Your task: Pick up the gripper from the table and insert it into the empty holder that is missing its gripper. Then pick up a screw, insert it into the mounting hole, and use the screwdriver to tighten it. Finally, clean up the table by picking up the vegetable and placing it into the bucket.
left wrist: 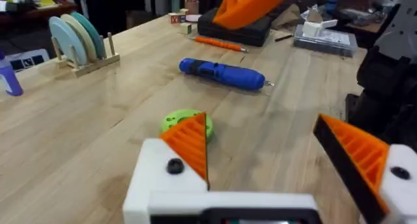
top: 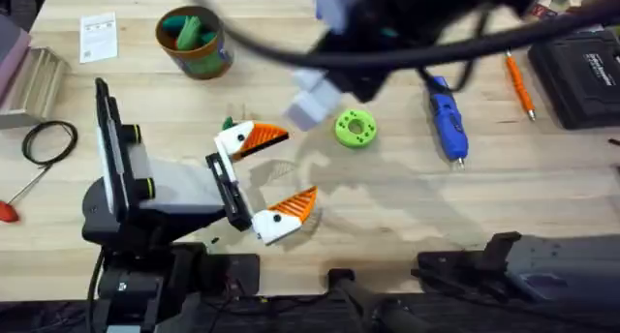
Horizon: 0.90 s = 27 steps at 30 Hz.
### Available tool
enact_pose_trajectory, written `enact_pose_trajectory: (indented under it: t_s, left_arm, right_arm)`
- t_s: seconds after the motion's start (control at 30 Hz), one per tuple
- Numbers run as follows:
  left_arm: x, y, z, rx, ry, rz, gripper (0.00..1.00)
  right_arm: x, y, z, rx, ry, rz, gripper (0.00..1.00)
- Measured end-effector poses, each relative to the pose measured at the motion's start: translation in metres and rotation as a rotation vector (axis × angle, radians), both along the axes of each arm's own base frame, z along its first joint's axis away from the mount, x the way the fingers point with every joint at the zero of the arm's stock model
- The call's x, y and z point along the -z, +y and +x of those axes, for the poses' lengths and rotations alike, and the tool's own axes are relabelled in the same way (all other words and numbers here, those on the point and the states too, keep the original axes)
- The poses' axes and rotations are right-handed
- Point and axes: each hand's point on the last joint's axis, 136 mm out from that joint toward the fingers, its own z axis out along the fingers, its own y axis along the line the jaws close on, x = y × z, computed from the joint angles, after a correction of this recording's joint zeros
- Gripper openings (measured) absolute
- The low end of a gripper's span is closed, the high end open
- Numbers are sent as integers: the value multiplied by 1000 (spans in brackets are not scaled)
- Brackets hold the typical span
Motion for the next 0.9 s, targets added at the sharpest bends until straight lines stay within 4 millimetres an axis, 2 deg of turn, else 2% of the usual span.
enact_pose_trajectory:
  t_s: [0.23,0.37,0.57,0.9]
  left_arm:
    - [0,0,0,0,-1,0,986]
    - [0,0,0,0,-1,0,986]
    - [0,0,0,0,-1,0,986]
    - [0,0,0,0,-1,0,986]
  right_arm:
    - [-2,-76,-6,249,9,60,986]
    - [6,-101,-8,332,23,55,986]
    - [22,-116,-1,401,62,25,987]
    - [23,-118,-1,410,67,23,986]
